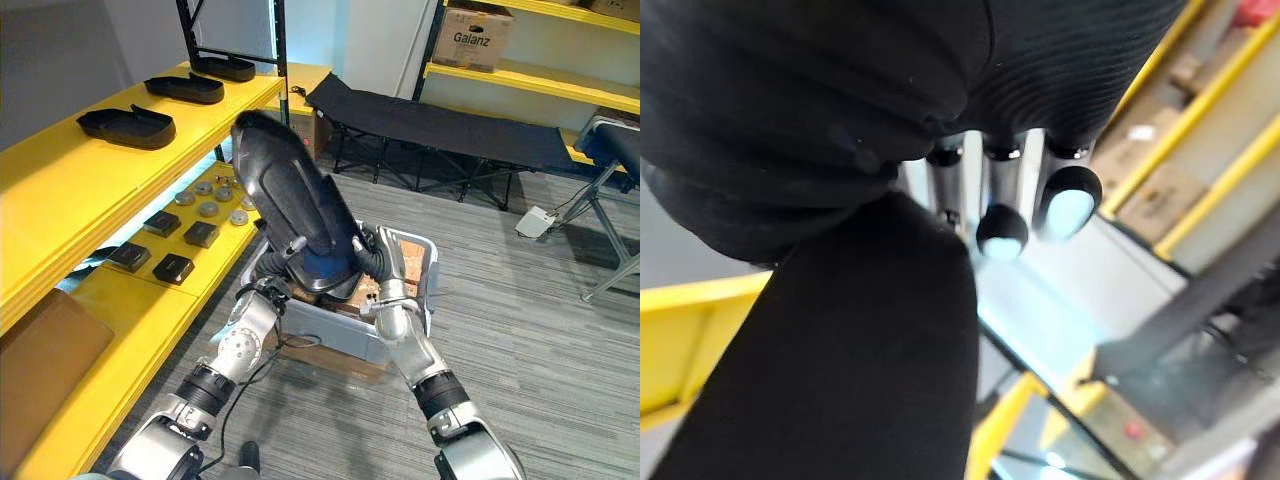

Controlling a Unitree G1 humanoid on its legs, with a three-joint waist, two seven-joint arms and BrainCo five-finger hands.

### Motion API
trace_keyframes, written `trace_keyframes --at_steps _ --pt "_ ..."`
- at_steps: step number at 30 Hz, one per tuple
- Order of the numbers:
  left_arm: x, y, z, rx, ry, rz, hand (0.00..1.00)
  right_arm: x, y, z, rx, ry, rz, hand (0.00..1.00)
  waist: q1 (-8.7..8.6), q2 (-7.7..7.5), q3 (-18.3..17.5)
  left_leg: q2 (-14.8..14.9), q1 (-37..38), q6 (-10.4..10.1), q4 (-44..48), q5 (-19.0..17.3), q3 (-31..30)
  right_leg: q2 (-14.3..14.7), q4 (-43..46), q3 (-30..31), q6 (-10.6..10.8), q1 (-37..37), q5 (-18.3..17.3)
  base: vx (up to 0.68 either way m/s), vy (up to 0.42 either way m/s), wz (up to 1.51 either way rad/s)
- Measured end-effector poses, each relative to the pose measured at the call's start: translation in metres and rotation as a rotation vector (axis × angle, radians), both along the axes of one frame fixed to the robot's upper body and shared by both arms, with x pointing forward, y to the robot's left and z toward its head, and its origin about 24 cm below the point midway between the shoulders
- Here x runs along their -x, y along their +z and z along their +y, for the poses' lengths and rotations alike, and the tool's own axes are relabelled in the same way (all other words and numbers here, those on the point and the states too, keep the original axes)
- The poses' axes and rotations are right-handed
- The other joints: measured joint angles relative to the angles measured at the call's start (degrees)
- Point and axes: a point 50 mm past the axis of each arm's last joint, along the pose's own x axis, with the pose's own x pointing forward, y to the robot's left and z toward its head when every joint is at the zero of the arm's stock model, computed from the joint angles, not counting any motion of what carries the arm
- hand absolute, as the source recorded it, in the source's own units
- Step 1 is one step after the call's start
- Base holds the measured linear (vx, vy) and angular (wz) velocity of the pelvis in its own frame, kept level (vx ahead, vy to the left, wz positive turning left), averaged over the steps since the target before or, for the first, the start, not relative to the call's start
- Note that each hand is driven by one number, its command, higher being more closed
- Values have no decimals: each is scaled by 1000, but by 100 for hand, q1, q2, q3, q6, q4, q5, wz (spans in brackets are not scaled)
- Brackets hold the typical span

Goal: Walk over and take plastic housings, then place them on the shelf

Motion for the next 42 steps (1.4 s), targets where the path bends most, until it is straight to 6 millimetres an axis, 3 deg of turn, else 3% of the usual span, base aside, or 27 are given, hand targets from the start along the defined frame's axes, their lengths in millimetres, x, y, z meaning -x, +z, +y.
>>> trace_keyframes --at_steps 9,20,34,35,42 --pt "0 -4 11 69 77 44 100 11 -6 12 -23 37 -22 100 -15 -54 -32 1 0 0 -1 0 -4 1 -2 -2 -2 4 -2 0 0 0" --pt "1 -6 10 -86 49 7 100 22 -19 13 -51 21 5 100 -23 -172 -46 -1 3 0 0 -1 5 -4 -47 6 -2 2 -2 0 0 0" --pt "5 3 11 -47 -23 -122 100 26 -4 13 -88 50 -64 100 -59 -170 -46 -3 8 -4 4 -10 18 -6 -70 27 5 9 4 0 0 0" --pt "5 3 11 -37 -25 -127 100 26 -3 13 -91 51 -68 0 -59 -169 -46 -3 9 -4 4 -10 17 -6 -71 27 5 10 4 0 0 0" --pt "12 1 17 -6 1 -170 100 32 4 23 -163 119 -71 0 -109 -154 -44 -3 9 -15 4 -22 24 -5 -78 33 5 11 4 0 0 0"
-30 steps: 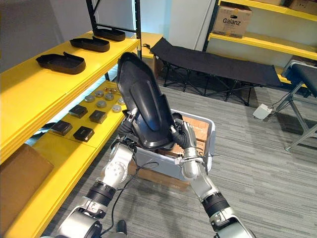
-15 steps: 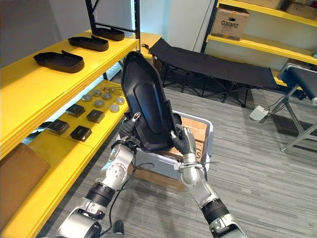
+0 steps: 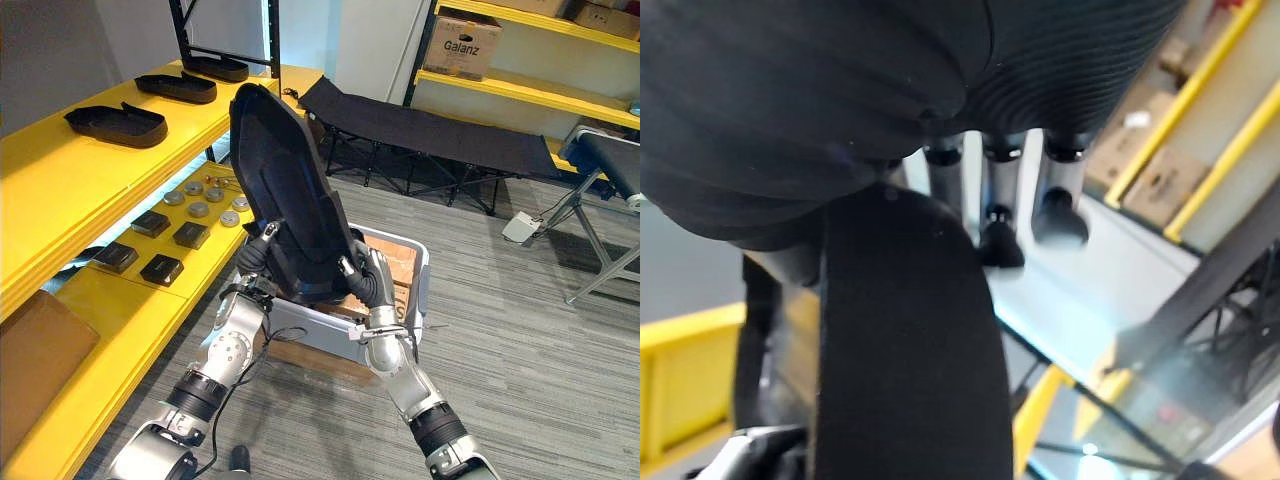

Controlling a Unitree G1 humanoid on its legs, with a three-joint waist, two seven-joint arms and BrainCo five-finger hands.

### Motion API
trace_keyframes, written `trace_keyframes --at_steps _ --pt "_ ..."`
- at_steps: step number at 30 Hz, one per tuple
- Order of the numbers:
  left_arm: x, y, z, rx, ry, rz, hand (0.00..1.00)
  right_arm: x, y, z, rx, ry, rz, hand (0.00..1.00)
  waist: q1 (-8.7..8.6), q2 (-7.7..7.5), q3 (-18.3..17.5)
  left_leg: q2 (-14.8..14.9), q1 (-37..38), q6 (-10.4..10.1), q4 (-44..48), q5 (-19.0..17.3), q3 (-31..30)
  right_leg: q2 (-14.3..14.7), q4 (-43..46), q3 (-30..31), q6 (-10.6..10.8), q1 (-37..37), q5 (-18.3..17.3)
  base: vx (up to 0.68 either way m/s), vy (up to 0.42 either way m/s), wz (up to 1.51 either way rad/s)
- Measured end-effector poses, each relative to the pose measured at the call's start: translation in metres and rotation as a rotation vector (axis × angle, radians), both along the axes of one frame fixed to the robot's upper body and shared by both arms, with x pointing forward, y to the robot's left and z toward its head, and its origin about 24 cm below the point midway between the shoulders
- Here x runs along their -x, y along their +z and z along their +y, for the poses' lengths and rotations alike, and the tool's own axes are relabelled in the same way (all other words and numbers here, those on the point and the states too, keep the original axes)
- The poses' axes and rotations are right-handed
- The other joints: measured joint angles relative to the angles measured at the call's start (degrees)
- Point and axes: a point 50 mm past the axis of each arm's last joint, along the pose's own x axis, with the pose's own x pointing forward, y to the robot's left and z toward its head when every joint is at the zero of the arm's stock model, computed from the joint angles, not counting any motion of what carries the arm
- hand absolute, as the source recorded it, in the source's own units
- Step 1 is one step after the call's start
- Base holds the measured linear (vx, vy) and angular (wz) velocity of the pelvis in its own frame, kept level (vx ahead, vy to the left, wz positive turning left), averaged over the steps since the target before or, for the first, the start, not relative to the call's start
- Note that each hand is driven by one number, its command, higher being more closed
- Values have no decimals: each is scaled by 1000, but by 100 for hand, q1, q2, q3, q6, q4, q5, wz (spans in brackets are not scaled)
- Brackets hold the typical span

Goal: Walk over and take plastic housings, then place them on the shelf

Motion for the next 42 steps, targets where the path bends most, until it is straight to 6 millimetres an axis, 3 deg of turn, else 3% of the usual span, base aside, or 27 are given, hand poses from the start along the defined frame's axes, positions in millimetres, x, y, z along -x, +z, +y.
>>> trace_keyframes --at_steps 5,8,11,14,17,20,24,27,31,37,40,42 --pt "5 0 4 -13 40 -8 100 2 5 4 -5 0 -31 0 -1 55 30 0 0 -1 1 -1 -1 4 6 0 2 7 2 0 0 0" --pt "11 6 6 -10 90 -29 100 6 28 7 -55 -27 -145 0 -19 118 12 -10 3 -1 1 1 8 -1 48 -11 1 -8 3 0 0 0" --pt "22 5 4 -158 202 -35 100 14 63 10 -172 -37 -286 0 -40 257 -48 -7 29 -1 -2 1 7 -5 114 -9 -8 -14 -7 0 0 0" --pt "25 5 14 -282 346 -23 100 13 75 -3 -298 -63 -291 0 -56 359 -60 -4 36 0 -4 2 15 -5 108 2 -15 -16 -16 0 0 0" --pt "31 6 41 -386 549 -14 100 20 81 -23 -494 31 -247 0 -85 432 -47 7 68 -32 -6 -24 68 -6 97 35 -17 -19 -25 0 0 -6" --pt "40 20 62 -460 708 -80 100 29 78 -37 -584 86 -234 0 -67 445 -45 15 94 -32 -6 -52 157 -10 90 115 -17 -45 -24 7 -1 -12" --pt "55 36 78 -490 842 -189 100 47 67 -75 -732 48 -227 0 -91 442 -47 5 89 -30 -6 -63 207 -28 87 157 -19 -86 -23 11 -1 -4" --pt "66 32 92 -487 907 -188 100 58 53 -103 -810 -41 -211 0 -226 455 -52 12 88 -21 -6 -73 321 -33 88 281 -20 -180 -21 22 -2 -20" --pt "75 23 108 -509 958 -146 100 68 30 -121 -804 -101 -128 0 -373 468 -59 31 93 -43 -5 -89 422 -29 77 342 -19 -228 -18 28 -8 -12" --pt "105 28 119 -583 979 -190 100 68 -2 -119 -781 -73 59 0 -337 597 -100 16 -42 -56 -3 -99 279 -25 68 219 -5 -252 -12 34 -13 10" --pt "121 30 125 -661 995 -206 100 63 -12 -108 -781 -33 126 0 -159 656 -136 -43 -125 -46 -2 -85 -15 -36 -7 -96 1 -84 -13 24 -8 49" --pt "133 34 131 -719 1021 -217 100 53 -17 -90 -770 30 174 0 18 680 -152 -96 -212 -37 -2 -57 -255 -44 -23 -372 22 30 -41 25 -17 57"
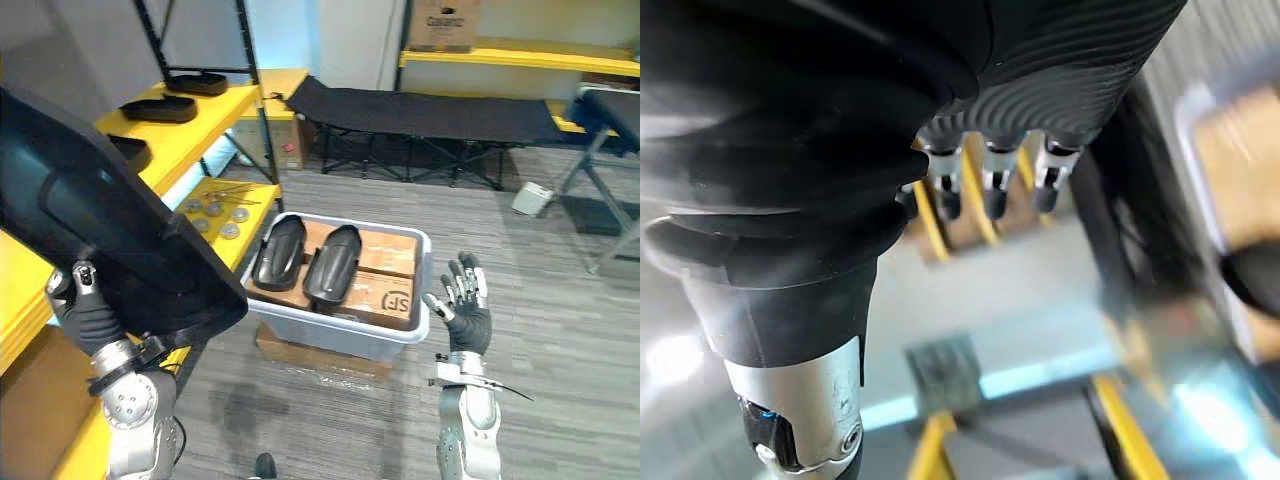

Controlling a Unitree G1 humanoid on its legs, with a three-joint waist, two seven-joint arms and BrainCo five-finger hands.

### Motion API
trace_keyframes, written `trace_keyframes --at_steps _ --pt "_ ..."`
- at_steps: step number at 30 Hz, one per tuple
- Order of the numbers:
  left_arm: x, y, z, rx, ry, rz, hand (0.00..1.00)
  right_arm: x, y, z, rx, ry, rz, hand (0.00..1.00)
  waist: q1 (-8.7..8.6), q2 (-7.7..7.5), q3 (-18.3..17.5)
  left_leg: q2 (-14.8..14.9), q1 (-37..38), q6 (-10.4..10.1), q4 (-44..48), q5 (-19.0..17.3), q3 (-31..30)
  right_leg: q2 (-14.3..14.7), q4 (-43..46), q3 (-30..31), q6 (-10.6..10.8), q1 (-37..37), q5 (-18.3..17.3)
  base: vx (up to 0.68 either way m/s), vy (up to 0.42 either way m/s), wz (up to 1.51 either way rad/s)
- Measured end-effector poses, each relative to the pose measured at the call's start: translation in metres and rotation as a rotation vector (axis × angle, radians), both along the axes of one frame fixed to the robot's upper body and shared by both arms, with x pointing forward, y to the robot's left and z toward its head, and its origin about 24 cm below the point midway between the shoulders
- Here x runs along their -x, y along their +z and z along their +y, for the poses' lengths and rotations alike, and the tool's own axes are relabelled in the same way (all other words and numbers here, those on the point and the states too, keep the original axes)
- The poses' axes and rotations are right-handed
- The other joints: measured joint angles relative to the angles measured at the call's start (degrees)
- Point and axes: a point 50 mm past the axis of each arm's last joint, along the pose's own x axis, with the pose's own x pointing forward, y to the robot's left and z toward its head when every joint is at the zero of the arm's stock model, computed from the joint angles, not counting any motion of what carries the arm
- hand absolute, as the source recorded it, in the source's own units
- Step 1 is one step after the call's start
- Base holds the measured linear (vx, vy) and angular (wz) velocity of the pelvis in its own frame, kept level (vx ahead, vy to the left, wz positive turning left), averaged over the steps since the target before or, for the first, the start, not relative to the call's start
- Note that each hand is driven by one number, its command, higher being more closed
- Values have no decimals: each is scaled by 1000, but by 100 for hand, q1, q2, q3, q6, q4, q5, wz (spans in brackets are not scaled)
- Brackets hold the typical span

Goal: Walk over and take plastic housings, then place them on the shelf

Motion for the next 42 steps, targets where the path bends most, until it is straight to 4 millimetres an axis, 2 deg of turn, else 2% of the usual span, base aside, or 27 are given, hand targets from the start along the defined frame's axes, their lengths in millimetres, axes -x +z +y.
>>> trace_keyframes --at_steps 4,6,10,11,12,14,16,18,20,22,24,25,26,27,28,29,30,31,32,33,34,35,39,40,41,42 --pt "21 2 15 -50 73 26 100 -18 9 32 47 123 -39 0 259 -8 -1 -102 -106 4 0 40 -407 -1 -34 -409 25 203 -70 8 -23 56" --pt "32 -1 26 -68 126 60 100 -28 21 46 73 163 -82 0 496 -22 5 -160 -140 23 2 68 -574 -11 -17 -611 44 306 -103 6 -33 46" --pt "41 2 31 -98 139 68 100 -38 32 50 100 139 -102 0 725 -95 46 -258 -236 29 1 137 -970 -32 192 -914 7 389 -297 -14 -25 50" --pt "42 3 30 -105 129 63 100 -38 31 49 99 133 -98 0 731 -110 47 -270 -274 26 0 146 -1059 -26 251 -952 -12 389 -355 -50 -40 66" --pt "41 6 29 -116 104 52 100 -38 31 48 96 116 -91 0 711 -132 69 -308 -350 56 -1 177 -1267 18 413 -912 -39 370 -567 -75 -77 99" --pt "37 7 26 -115 37 45 100 -35 24 44 103 77 -45 0 537 -178 107 -417 -499 74 -3 248 -1787 324 677 -265 -166 254 -1051 -93 -97 123" --pt "35 6 24 -109 -14 45 100 -30 17 35 105 33 -2 0 571 -238 149 -468 -537 72 -1 261 -2042 463 835 -91 -273 247 -1266 -55 -127 77" --pt "36 6 25 -109 -10 46 100 -28 16 29 104 11 3 0 608 -279 157 -464 -587 62 9 345 -2153 505 889 -200 -298 247 -1280 -3 -95 38" --pt "37 4 27 -103 -4 56 100 -28 16 24 107 5 0 0 623 -237 193 -466 -589 -14 31 413 -2221 513 972 -260 -274 257 -1283 8 -67 20" --pt "36 3 25 -89 -34 56 100 -27 16 19 113 -2 -1 0 586 -205 228 -500 -607 25 31 461 -2273 516 1018 -388 -263 323 -1300 3 -51 35" --pt "32 1 20 -89 -80 61 100 -21 16 11 112 -34 -2 0 528 -182 261 -517 -727 607 6 334 -1790 489 981 -694 -245 432 -1299 -25 -23 83" --pt "27 -1 16 -90 -126 65 100 -14 17 2 117 -69 -8 0 379 -197 295 -441 -806 961 63 144 -943 464 878 -1059 -189 581 -1259 -22 -12 112" --pt "25 -1 15 -90 -141 66 100 -12 18 -1 121 -78 -13 0 335 -197 329 -419 -829 1027 115 95 -700 457 864 -1137 -175 620 -1247 -23 0 172" --pt "18 -6 9 -85 -190 81 100 -11 21 -12 155 -112 -19 0 256 -104 447 -321 -930 1169 395 -33 8 432 874 -1360 -174 822 -1249 -20 38 128" --pt "17 -13 7 -73 -210 107 100 -10 23 -20 188 -129 -23 0 288 -3 491 -298 -933 1088 469 -70 239 406 875 -1411 -187 908 -1277 -25 43 113" --pt "17 -15 6 -68 -212 117 100 -11 25 -21 196 -128 -28 0 335 36 492 -324 -941 949 469 -108 258 386 859 -1397 -211 917 -1314 -11 52 48" --pt "18 -16 6 -59 -211 121 100 -12 26 -20 198 -120 -42 0 392 60 506 -370 -992 632 483 -254 324 324 786 -1371 -243 896 -1412 -17 91 26" --pt "18 -17 8 -55 -199 126 100 -14 23 -16 189 -104 -42 0 423 -50 592 -334 -1043 536 673 -374 609 143 798 -1369 -256 875 -1446 -13 94 12" --pt "19 -18 9 -52 -193 129 100 -14 22 -15 185 -96 -41 0 457 -33 606 -323 -1085 632 923 -345 675 97 871 -1330 -231 852 -1465 24 75 -22" --pt "21 -19 9 -49 -187 138 100 -15 20 -12 182 -83 -44 0 491 134 587 -219 -1035 639 1201 -28 729 120 1048 -1199 -78 864 -1558 65 25 -26" --pt "20 -20 10 -49 -188 142 100 -15 17 -10 171 -79 -35 0 458 29 626 -270 -1059 700 1352 -61 741 16 1149 -1192 -31 867 -1562 74 39 -22" --pt "19 -19 9 -52 -195 137 100 -16 18 -8 167 -76 -42 0 453 9 644 -289 -1102 702 1465 -143 754 -33 1182 -1166 -23 857 -1562 63 62 -1" --pt "17 -17 8 -62 -205 130 100 -20 25 -2 132 -88 -83 0 472 -180 812 -244 -1343 735 2366 -810 822 -171 1321 -1092 -38 971 -1608 81 93 -8" --pt "15 -15 9 -71 -211 123 100 -20 25 -1 117 -103 -88 0 549 -306 832 -338 -1396 734 2646 -1115 868 -338 1372 -1093 -173 1026 -1844 139 171 9" --pt "13 -13 9 -82 -220 117 100 -20 24 -1 108 -112 -86 0 564 -442 880 -477 -1371 774 2725 -1215 892 -500 1381 -1162 -373 1111 -1951 135 172 18" --pt "13 -11 9 -93 -224 112 100 -19 24 0 102 -118 -83 0 572 -528 870 -577 -1371 758 2775 -1345 905 -593 1385 -1252 -446 1150 -1984 215 186 21"
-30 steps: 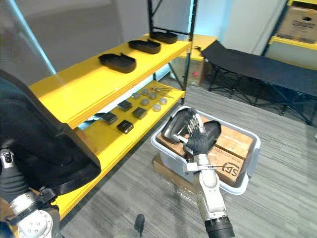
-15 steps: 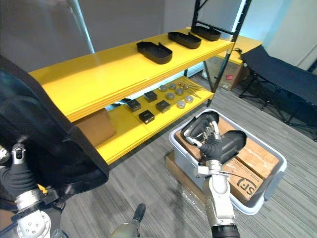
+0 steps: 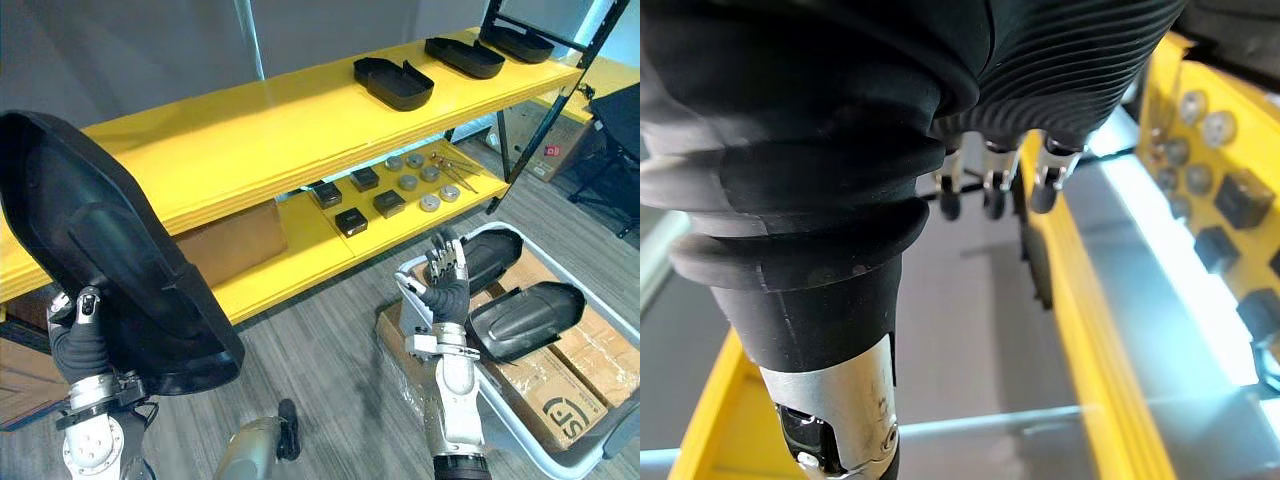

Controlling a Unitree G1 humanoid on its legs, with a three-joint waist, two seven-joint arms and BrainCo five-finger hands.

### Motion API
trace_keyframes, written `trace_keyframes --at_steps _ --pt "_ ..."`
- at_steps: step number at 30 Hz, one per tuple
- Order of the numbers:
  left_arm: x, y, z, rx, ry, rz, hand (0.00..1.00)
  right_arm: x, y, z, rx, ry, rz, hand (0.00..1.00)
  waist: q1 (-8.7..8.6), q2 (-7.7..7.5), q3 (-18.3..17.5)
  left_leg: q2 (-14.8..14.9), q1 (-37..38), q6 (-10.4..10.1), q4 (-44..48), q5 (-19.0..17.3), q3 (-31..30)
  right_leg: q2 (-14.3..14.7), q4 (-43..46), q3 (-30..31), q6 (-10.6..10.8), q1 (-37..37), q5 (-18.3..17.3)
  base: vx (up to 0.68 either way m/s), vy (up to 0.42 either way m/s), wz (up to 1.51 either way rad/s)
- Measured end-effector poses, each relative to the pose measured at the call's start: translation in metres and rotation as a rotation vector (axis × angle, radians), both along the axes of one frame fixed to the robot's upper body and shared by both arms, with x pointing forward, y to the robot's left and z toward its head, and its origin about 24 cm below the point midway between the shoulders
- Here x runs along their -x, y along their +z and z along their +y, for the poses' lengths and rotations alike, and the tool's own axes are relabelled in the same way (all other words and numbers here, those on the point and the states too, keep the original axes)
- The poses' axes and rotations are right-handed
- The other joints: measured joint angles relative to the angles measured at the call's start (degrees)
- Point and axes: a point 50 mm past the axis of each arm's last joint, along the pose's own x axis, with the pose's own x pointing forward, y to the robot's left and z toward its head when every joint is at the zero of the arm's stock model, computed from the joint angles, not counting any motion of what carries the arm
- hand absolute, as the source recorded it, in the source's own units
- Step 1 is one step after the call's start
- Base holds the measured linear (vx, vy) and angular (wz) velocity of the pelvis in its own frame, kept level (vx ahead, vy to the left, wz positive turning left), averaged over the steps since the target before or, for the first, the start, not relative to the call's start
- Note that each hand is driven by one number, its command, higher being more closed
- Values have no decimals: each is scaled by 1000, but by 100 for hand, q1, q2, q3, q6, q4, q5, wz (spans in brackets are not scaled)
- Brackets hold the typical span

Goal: Walk over and take plastic housings, then place them on the shelf

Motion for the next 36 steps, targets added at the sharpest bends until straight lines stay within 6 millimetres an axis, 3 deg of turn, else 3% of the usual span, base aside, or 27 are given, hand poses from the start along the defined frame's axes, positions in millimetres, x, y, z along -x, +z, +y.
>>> trace_keyframes --at_steps 1,2,3,4,5,6,9,11,12,15,16,17,18,19,21,22,23,25,27,28,33,36 --pt "-2 2 -1 -2 -8 -14 100 0 2 -1 4 -8 -10 0 -11 143 2 14 -3 208 521 -431 -99 -115 783 152 -72 -155 157 272 233 46" --pt "-6 4 -1 -17 -24 -18 100 4 -2 -2 -5 -17 6 0 -65 166 21 -70 49 189 570 -592 -249 -375 1978 621 -470 -603 509 284 222 54" --pt "-7 6 -1 -22 -29 -25 100 5 -4 -2 -11 -23 11 0 -109 154 24 -135 122 211 502 -609 -334 -482 2495 851 -666 -885 897 264 230 71" --pt "-7 8 0 -32 -28 -30 100 5 -4 0 -16 -21 8 0 -181 154 18 -201 323 220 236 -615 -449 -524 3243 1349 -612 -1370 1721 344 218 47" --pt "-8 11 2 -49 -28 -36 100 4 -2 3 6 -15 -3 0 -187 159 20 -204 520 231 -25 -609 -553 -360 3690 1691 -403 -1801 1536 294 181 36" --pt "-8 11 2 -53 -28 -35 100 4 -1 5 19 -10 -11 0 -192 175 29 -201 629 244 -146 -598 -613 -254 3771 1791 -332 -1994 1327 317 157 37" --pt "-11 14 3 -49 -26 -45 100 6 5 3 34 -5 -46 0 -323 251 58 -171 1185 232 -574 -526 -874 301 2997 1838 -220 -2470 770 349 102 44" --pt "-18 20 0 -47 -37 -76 100 10 13 -4 45 -16 -87 0 -372 275 37 -163 1283 190 -640 -551 -1092 580 1934 2089 -201 -2744 786 322 15 63" --pt "-24 25 -3 -53 -57 -95 100 12 17 -10 55 -34 -112 0 -442 282 36 -158 1283 144 -624 -579 -1303 750 1301 2510 -127 -2906 847 295 -55 102" --pt "-33 25 -11 -48 -98 -83 100 18 16 -18 66 -58 -106 0 -619 238 -60 -156 1420 -61 -592 -703 -1807 915 663 3372 228 -2981 1102 287 -162 110" --pt "-32 21 -13 -40 -107 -64 100 19 15 -17 68 -54 -104 0 -617 190 -198 -146 1429 -220 -509 -806 -1914 899 533 3469 183 -2932 1356 355 -352 115" --pt "-31 19 -13 -35 -105 -56 100 20 19 -16 70 -50 -124 0 -587 113 -263 -121 1444 -444 -316 -960 -1914 874 278 3453 167 -2715 1928 294 -341 77" --pt "-30 18 -13 -36 -104 -54 100 20 21 -16 72 -48 -132 0 -576 81 -285 -120 1444 -516 -258 -1022 -1902 867 206 3442 207 -2664 2077 362 -457 54" --pt "-25 10 -14 -3 -86 -25 100 17 31 -17 107 -32 -170 0 -462 254 -430 130 1421 -646 -46 -1259 -1913 1056 -163 3289 355 -2349 1790 237 -311 15" --pt "-20 2 -15 33 -70 3 100 13 39 -21 155 -22 -197 0 -381 513 -564 391 1391 -740 -65 -1254 -1880 1267 -471 3160 268 -2190 1854 220 -284 20" --pt "-20 0 -17 48 -77 9 100 14 41 -29 183 -41 -197 0 -429 635 -636 504 1448 -884 -277 -1162 -1710 1300 -584 2955 231 -2059 1867 229 -300 60" --pt "-21 1 -19 64 -91 -1 100 15 42 -35 191 -65 -191 0 -506 689 -640 590 1575 -903 -502 -1029 -1382 1284 -626 2797 211 -1910 1854 161 -215 81" --pt "-25 5 -22 58 -147 -24 100 21 39 -52 181 -164 -160 0 -655 715 -640 657 1907 -747 -965 -748 -738 1240 -702 2471 155 -1550 1819 111 -144 77" --pt "-28 10 -27 44 -190 -56 100 28 36 -62 174 -227 -143 0 -645 730 -658 598 2121 -712 -1270 -615 -677 1196 -770 2373 150 -1395 1815 78 -53 33" --pt "-29 13 -29 36 -201 -70 100 29 36 -63 166 -245 -146 0 -643 766 -683 560 2144 -691 -1345 -592 -670 1170 -826 2376 151 -1388 1813 22 17 -3" --pt "-30 14 -33 18 -228 -69 100 36 43 -58 117 -279 -196 0 -718 624 -614 452 2179 -682 -1645 -475 -469 1113 -1108 2475 159 -1455 1819 -25 2 -15" --pt "-39 22 -40 -19 -275 -90 100 42 48 -55 128 -266 -221 0 -914 631 -619 447 2215 -681 -1746 -439 -306 1128 -1201 2594 165 -1499 1882 -15 -3 -24"
